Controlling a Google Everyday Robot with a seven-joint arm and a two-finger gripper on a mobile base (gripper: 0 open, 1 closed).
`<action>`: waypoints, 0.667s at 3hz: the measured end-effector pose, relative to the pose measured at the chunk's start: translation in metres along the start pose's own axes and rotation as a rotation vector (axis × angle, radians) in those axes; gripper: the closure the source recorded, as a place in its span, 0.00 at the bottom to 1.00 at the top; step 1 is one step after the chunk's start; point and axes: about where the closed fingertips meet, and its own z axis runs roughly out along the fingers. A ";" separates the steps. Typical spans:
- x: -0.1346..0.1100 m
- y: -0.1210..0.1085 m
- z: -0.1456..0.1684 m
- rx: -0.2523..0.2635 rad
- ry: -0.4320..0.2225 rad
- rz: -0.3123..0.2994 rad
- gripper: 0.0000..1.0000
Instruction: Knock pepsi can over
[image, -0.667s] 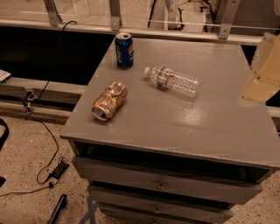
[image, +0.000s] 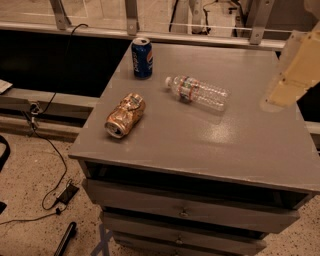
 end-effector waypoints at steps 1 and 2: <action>-0.007 -0.025 0.036 0.025 -0.096 0.057 0.00; -0.022 -0.050 0.095 0.038 -0.202 0.160 0.00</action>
Offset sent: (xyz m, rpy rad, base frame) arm 0.1830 0.0461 -0.0778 0.4611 -0.0762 -0.0777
